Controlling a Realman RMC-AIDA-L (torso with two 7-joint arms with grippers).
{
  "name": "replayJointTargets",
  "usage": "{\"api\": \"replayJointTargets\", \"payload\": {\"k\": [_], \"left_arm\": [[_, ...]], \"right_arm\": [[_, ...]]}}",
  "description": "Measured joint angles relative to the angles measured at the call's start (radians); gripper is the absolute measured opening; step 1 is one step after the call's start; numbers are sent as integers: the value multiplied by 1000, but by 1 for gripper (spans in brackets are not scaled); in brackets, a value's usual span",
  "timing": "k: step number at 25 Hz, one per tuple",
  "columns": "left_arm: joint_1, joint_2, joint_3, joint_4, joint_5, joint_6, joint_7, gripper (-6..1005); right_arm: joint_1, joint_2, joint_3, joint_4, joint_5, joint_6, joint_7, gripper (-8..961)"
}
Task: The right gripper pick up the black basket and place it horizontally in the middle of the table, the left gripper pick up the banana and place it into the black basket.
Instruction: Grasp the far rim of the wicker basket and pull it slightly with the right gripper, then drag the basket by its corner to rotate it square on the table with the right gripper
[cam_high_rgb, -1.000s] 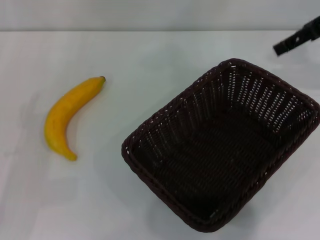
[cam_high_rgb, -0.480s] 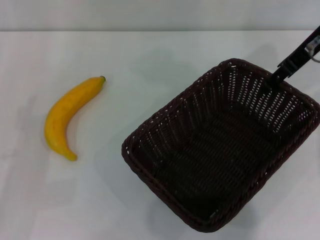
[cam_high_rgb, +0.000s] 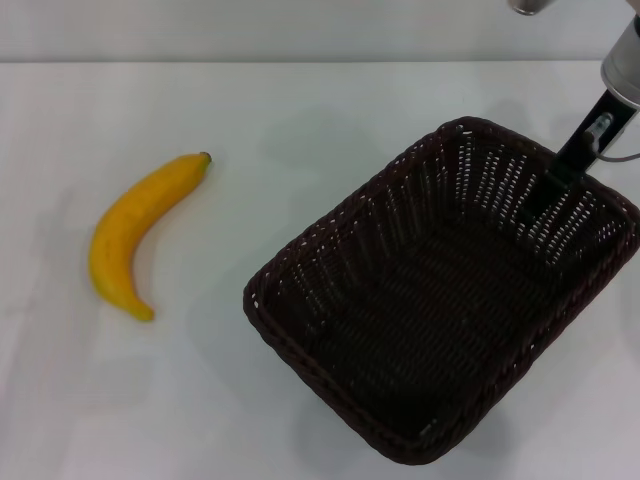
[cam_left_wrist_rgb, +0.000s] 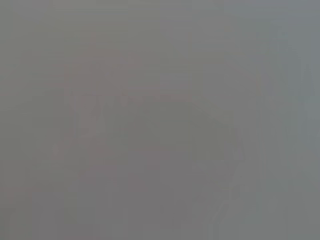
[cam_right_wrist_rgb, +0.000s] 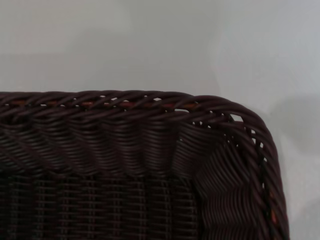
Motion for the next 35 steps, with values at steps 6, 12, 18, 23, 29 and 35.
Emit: {"api": "replayJointTargets", "payload": {"k": [6, 12, 18, 23, 29, 35], "left_arm": [[7, 1, -1, 2, -1, -7, 0, 861], [10, -1, -1, 0, -1, -11, 1, 861], [7, 2, -1, 5, 0, -2, 12, 861], [0, 5, -26, 48, -26, 0, 18, 861], [-7, 9, -176, 101, -28, 24, 22, 861], [-1, 27, -242, 151, -28, 17, 22, 862]], "right_arm": [[0, -1, -26, 22, -10, 2, 1, 787], [0, -2, -93, 21, -10, 9, 0, 664], [10, 0, -94, 17, -14, 12, 70, 379], [35, 1, -75, 2, -4, 8, 241, 188], [11, -6, -11, -26, -14, 31, 496, 155], [-150, 7, 58, -253, 17, 115, 727, 150]]}}
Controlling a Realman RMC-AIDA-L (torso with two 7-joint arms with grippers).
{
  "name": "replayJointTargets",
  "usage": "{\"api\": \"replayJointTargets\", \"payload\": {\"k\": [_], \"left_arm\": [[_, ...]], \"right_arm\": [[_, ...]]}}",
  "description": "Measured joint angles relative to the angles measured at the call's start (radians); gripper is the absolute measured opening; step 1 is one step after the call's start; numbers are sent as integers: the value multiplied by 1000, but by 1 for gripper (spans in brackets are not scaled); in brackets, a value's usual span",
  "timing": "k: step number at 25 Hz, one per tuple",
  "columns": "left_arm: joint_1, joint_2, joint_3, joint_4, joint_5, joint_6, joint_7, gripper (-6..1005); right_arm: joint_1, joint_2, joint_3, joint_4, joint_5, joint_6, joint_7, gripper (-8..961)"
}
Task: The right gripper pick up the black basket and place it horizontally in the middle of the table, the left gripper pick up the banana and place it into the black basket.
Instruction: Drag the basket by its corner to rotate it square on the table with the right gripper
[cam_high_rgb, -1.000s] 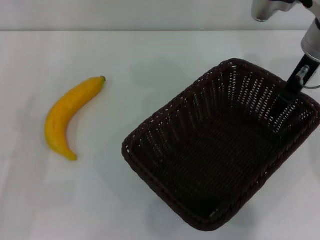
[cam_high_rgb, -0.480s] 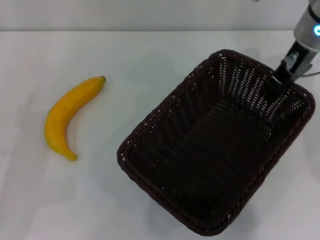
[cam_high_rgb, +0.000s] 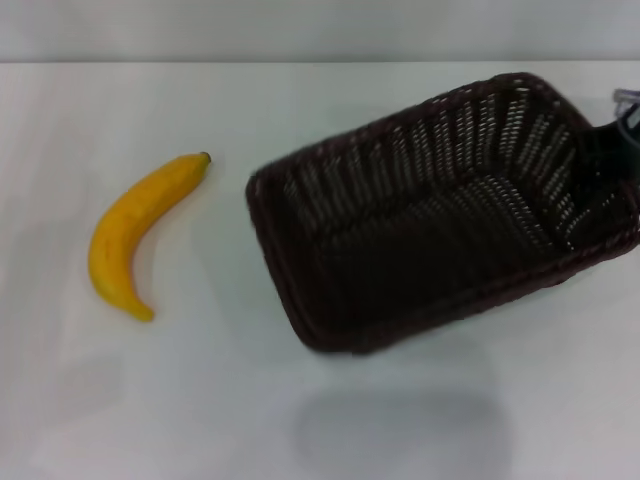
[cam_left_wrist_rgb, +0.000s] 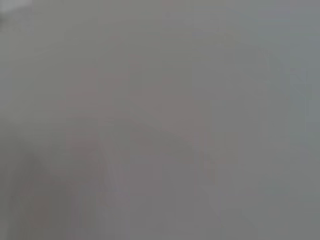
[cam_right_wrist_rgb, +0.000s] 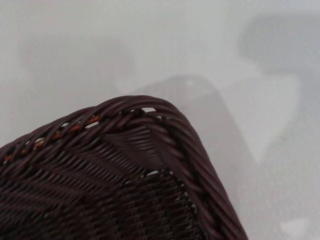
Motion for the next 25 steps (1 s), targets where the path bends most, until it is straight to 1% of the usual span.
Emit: {"api": "replayJointTargets", "payload": {"k": [2, 5, 9, 12, 16, 22, 25], "left_arm": [[1, 2, -11, 13, 0, 0, 3, 862], [-13, 6, -49, 22, 0, 9, 2, 862], [-44, 21, -74, 21, 0, 38, -14, 862], [-58, 32, -73, 20, 1, 49, -24, 862], [-67, 38, -71, 19, 2, 51, -33, 862], [-67, 38, -70, 23, 2, 52, -42, 862], [-65, 39, -73, 24, 2, 52, -45, 862]], "right_arm": [[-63, 3, -29, -74, 41, 17, 75, 149], [-147, 4, -141, -187, 113, 33, 195, 146], [-206, 5, -264, -288, 193, 29, 297, 143], [-215, 6, -337, -306, 216, 25, 321, 133], [-213, 4, -391, -297, 238, 26, 288, 129], [-224, -6, -401, -305, 214, 60, 219, 129], [-224, -8, -397, -304, 211, 60, 170, 144]]}}
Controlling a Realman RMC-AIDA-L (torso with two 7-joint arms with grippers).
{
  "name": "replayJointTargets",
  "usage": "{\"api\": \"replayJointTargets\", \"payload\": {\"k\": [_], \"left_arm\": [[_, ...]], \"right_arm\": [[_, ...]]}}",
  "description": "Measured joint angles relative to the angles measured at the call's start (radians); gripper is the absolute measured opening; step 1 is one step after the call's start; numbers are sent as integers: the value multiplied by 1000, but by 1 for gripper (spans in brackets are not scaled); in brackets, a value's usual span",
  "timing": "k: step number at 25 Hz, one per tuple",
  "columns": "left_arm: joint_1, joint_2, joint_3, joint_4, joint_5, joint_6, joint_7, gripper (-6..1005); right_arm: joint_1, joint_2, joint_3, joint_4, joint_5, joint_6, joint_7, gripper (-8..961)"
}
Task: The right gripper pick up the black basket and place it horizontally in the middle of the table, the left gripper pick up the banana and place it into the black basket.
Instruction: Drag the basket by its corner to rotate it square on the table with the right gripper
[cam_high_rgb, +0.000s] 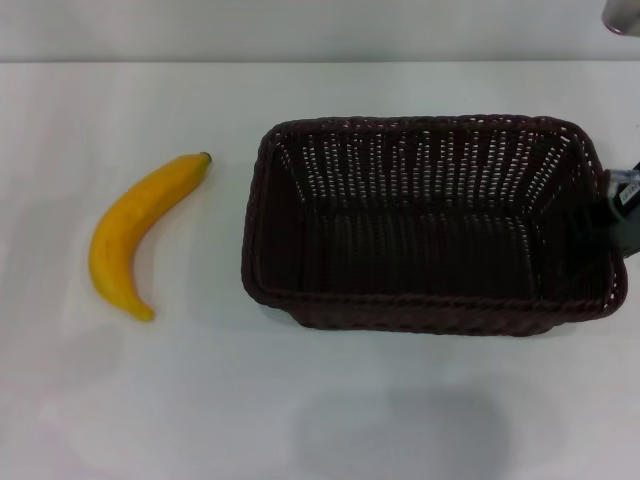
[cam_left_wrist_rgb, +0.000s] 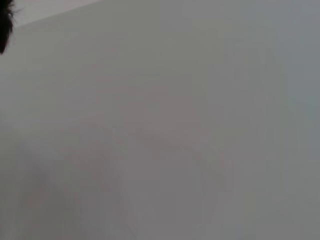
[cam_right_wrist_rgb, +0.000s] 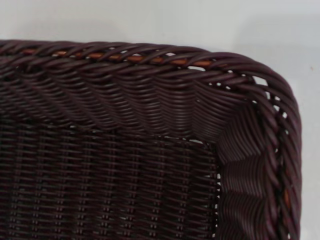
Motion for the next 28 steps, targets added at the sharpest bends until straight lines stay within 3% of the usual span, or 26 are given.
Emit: {"api": "replayJointTargets", "payload": {"k": [12, 17, 22, 28], "left_arm": [[4, 0, 2, 4, 0, 0, -1, 862], [6, -2, 3, 4, 0, -2, -1, 862], [10, -6, 2, 4, 0, -5, -1, 862], [5, -8, -2, 4, -1, 5, -1, 862]], "right_arm": [[6, 8, 37, 71, 72, -70, -123, 203], [6, 5, 119, 108, 119, -106, -152, 228], [6, -1, 132, 111, 121, -87, -159, 253], [-34, -10, 197, 64, 133, -77, -187, 508]]}}
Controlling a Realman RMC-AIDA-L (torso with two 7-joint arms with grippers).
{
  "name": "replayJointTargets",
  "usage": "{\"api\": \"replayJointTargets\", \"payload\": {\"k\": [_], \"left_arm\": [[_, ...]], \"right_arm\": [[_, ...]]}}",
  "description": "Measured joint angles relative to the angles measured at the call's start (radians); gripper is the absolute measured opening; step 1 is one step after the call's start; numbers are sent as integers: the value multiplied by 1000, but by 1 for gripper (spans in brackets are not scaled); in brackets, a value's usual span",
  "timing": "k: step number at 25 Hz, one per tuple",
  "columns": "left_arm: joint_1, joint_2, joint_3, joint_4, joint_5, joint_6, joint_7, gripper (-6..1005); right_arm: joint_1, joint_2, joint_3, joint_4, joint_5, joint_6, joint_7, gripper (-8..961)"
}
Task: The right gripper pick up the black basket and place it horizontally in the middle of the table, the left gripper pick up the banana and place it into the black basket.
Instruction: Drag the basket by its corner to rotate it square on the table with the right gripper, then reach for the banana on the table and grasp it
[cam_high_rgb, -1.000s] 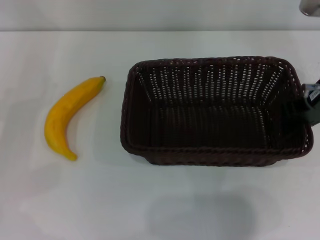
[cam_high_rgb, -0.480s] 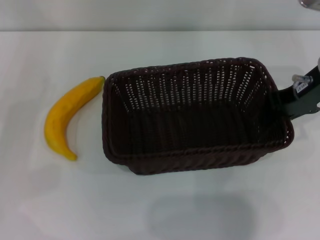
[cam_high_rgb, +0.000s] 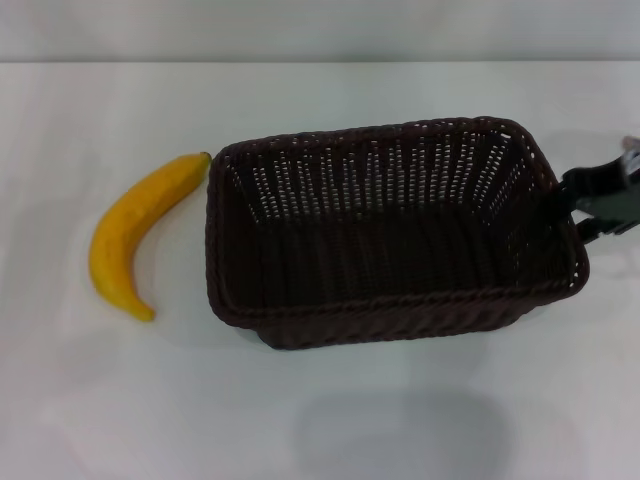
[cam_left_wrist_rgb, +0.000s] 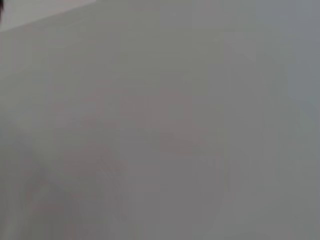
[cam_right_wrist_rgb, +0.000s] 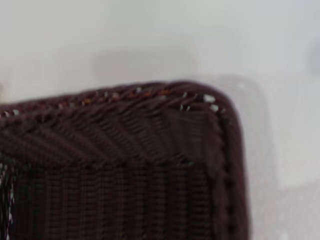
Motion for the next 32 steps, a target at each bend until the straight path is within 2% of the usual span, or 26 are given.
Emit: {"api": "replayJointTargets", "payload": {"k": [5, 7, 11, 12, 13, 15, 18, 21, 24, 27, 30, 32], "left_arm": [[-7, 5, 7, 32, 7, 97, -4, 862], [-4, 8, 16, 60, 39, 160, -27, 862], [5, 17, 24, 149, 255, 297, -212, 862], [7, 18, 24, 172, 309, 321, -264, 862], [10, 18, 24, 205, 370, 349, -320, 862], [16, 17, 24, 261, 470, 397, -417, 862], [42, 12, 24, 426, 731, 483, -698, 862], [62, 17, 23, 555, 955, 501, -997, 862], [68, 22, 24, 674, 1169, 489, -1279, 862], [56, 26, 24, 788, 1401, 453, -1557, 862], [14, 45, 24, 880, 1661, 356, -1833, 862], [-22, 67, 23, 907, 1772, 272, -1968, 862]], "right_arm": [[-69, -3, 127, -103, 55, -12, -100, 689], [-98, -4, 184, -131, 94, -42, -179, 689], [-139, 4, 315, -106, 140, -142, -433, 689], [-150, 11, 383, -53, 179, -205, -592, 689], [-150, 11, 383, -53, 179, -205, -592, 689], [-166, 12, 442, 30, 276, -276, -770, 688], [-186, 4, 513, 163, 428, -353, -1000, 688], [-205, -3, 616, 329, 588, -404, -1316, 688], [-225, 6, 713, 475, 736, -437, -1609, 688], [-244, 10, 743, 592, 873, -464, -1849, 688], [-257, 12, 745, 728, 1041, -480, -2117, 688], [-260, 12, 746, 804, 1143, -481, -2260, 687]]}}
